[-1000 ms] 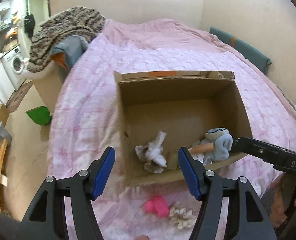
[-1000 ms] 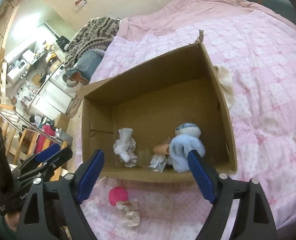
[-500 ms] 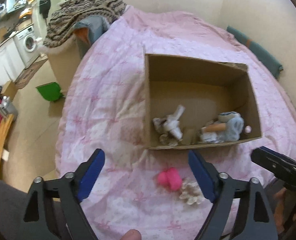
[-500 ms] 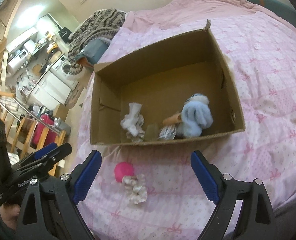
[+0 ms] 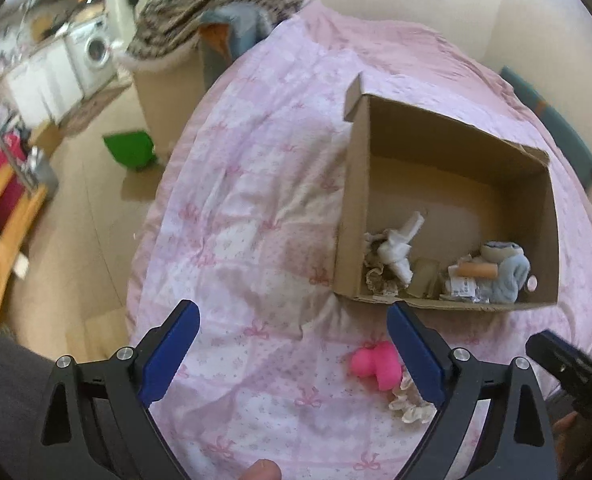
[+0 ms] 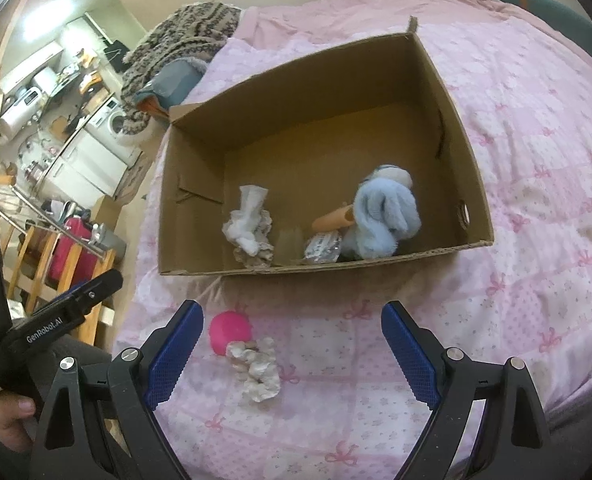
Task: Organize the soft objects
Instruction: 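Grasp the cream scrunchie with the right tool, then grasp the pink toy with the left tool while the right tool holds the scrunchie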
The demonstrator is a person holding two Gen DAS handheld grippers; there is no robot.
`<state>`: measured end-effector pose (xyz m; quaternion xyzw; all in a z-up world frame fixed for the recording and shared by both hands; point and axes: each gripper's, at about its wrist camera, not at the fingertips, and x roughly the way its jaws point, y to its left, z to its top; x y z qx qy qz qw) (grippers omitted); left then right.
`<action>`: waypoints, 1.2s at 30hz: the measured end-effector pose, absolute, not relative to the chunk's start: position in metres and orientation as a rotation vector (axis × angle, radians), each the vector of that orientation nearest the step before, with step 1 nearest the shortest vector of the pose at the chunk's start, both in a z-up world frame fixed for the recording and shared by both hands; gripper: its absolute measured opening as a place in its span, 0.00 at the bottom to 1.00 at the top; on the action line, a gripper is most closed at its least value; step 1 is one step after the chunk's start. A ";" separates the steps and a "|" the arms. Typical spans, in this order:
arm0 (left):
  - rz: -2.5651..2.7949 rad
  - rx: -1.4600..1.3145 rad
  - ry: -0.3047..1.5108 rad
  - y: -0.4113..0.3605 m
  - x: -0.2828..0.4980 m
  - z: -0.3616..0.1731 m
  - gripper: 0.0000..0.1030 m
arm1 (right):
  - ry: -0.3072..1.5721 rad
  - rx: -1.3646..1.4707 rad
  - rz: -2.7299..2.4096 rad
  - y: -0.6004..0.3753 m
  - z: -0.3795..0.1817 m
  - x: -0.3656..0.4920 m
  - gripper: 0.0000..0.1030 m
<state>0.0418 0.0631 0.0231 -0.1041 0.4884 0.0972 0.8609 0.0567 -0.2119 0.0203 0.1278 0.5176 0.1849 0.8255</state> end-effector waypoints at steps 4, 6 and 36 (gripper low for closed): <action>0.227 -0.269 1.080 0.071 0.044 0.013 0.91 | 1.169 0.252 0.377 -0.209 0.005 0.062 0.94; 0.227 -0.277 1.098 0.071 0.045 0.009 0.91 | 1.248 0.211 0.402 -0.198 -0.011 0.064 0.94; 0.093 -0.289 1.309 0.037 0.066 -0.042 0.91 | 1.288 0.060 0.515 -0.176 -0.007 0.045 0.13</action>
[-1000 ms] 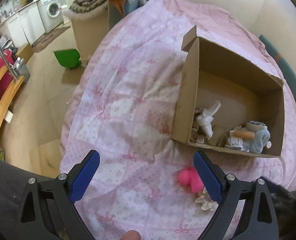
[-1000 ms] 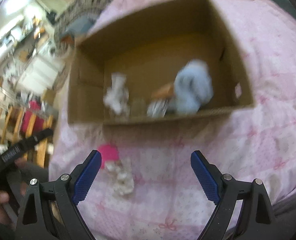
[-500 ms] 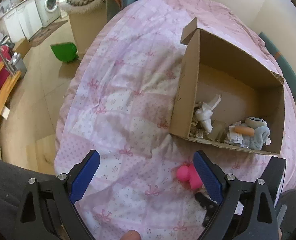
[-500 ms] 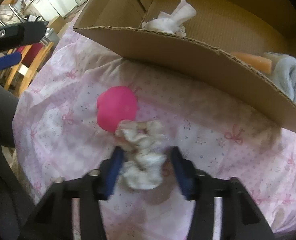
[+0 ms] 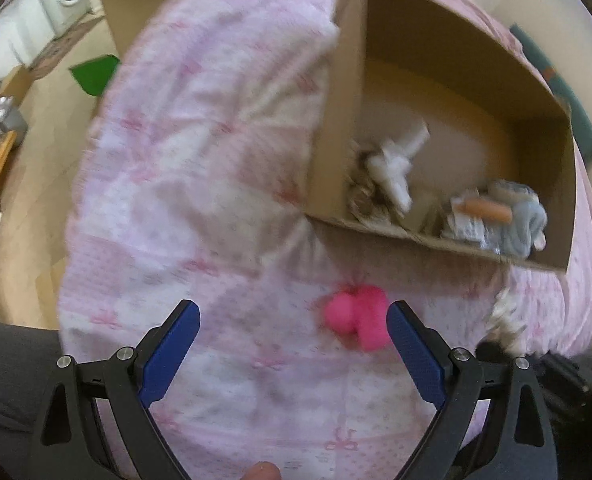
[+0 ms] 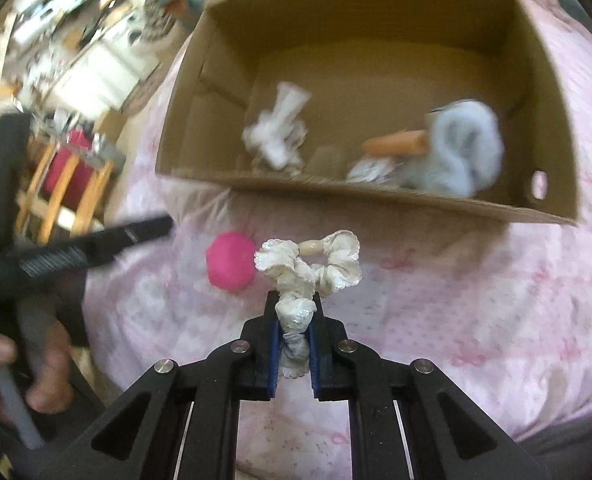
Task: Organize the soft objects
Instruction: 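Grasp the pink toy with the left tool while the right tool holds the scrunchie, then carry the pink toy and cream scrunchie with both tools into the box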
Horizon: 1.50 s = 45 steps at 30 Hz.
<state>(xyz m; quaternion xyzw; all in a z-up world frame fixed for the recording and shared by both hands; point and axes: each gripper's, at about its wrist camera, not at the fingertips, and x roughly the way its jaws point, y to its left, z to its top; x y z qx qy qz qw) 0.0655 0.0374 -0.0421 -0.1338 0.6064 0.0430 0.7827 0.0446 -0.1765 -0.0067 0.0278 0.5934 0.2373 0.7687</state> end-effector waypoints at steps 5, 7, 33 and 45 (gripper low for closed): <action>0.026 -0.210 1.316 0.009 0.076 -0.048 0.90 | 1.297 0.103 0.454 -0.193 -0.008 0.052 0.13; -0.016 -0.190 1.336 -0.002 0.079 -0.056 0.90 | 1.300 0.115 0.439 -0.192 -0.013 0.055 0.13; 0.045 -0.112 1.285 0.019 0.052 -0.047 0.18 | 1.234 0.087 0.443 -0.182 -0.008 0.057 0.13; 0.021 -0.130 1.129 0.022 0.036 0.017 0.18 | 1.174 0.152 0.468 -0.192 0.010 0.054 0.13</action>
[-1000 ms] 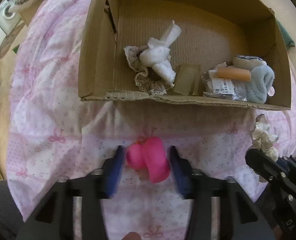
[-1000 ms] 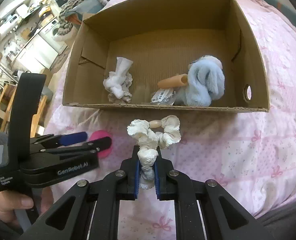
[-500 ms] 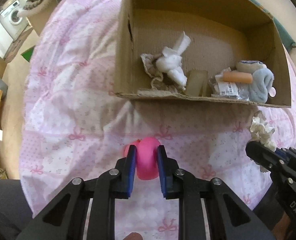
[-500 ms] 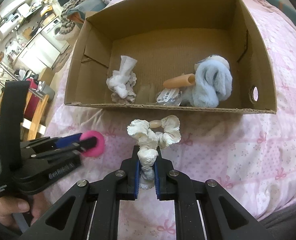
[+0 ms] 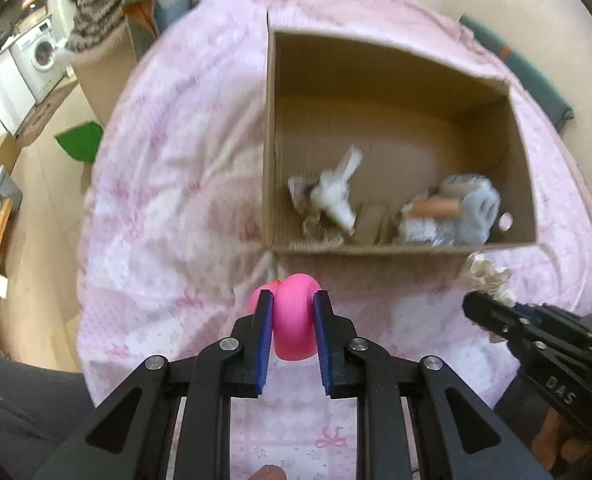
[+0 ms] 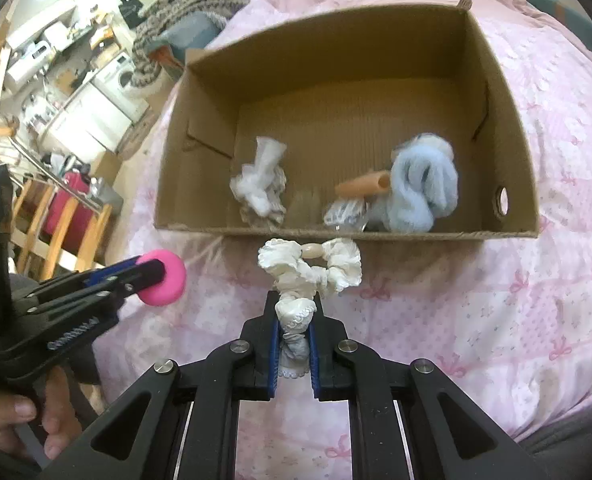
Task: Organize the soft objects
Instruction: 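Carry the pink toy and cream scrunchie with both tools into the box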
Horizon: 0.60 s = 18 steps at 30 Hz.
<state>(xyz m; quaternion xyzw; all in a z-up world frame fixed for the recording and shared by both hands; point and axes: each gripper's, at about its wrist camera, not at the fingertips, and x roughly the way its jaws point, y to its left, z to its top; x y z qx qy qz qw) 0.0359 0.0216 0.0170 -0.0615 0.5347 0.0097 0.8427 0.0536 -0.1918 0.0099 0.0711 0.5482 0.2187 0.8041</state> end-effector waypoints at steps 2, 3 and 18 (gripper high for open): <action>0.023 -0.120 1.089 0.020 0.038 0.033 0.18 | 1.150 0.173 0.477 -0.196 0.018 0.054 0.13; 0.023 -0.115 1.065 0.019 0.038 0.041 0.18 | 1.133 0.175 0.478 -0.197 0.023 0.054 0.13; -0.079 -0.051 0.913 0.003 0.102 0.088 0.18 | 0.993 0.190 0.453 -0.218 0.065 0.098 0.13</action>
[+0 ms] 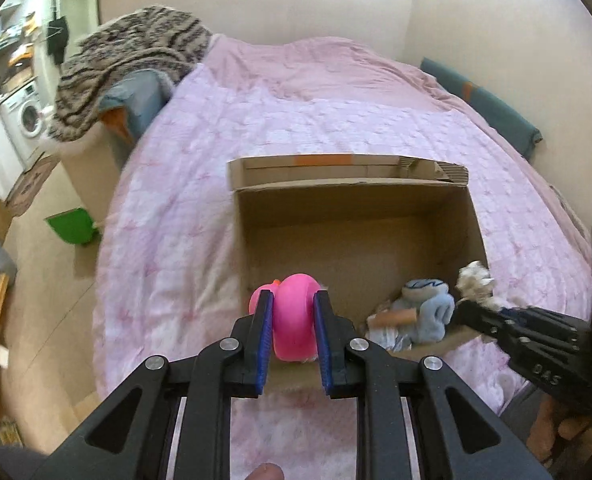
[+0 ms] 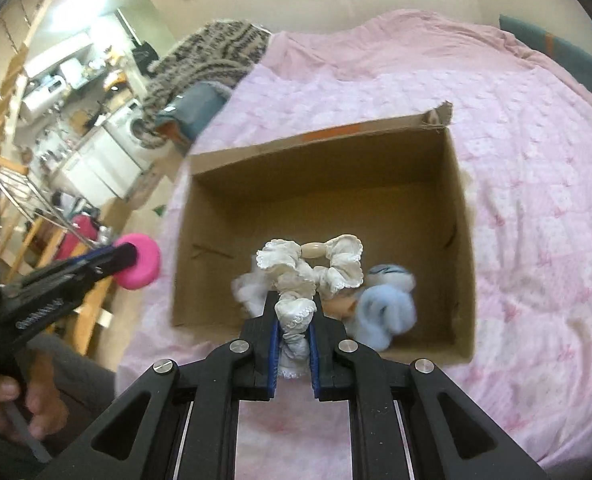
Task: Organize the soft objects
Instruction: 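Carry the pink toy and cream scrunchie with both tools into the box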
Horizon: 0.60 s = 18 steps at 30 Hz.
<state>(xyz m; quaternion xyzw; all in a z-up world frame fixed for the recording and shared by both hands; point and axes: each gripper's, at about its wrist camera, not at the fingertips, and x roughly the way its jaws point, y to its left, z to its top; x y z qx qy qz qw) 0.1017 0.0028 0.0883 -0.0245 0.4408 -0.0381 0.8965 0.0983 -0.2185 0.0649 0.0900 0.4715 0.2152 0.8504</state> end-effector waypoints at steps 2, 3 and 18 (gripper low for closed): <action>-0.097 -0.050 0.925 -0.001 0.113 0.077 0.18 | 1.019 0.207 0.455 -0.219 0.054 0.109 0.13; -0.099 -0.042 0.934 -0.004 0.117 0.070 0.18 | 1.034 0.216 0.454 -0.219 0.047 0.113 0.13; -0.069 -0.023 1.018 -0.014 0.126 0.003 0.18 | 1.140 0.215 0.446 -0.204 0.003 0.126 0.13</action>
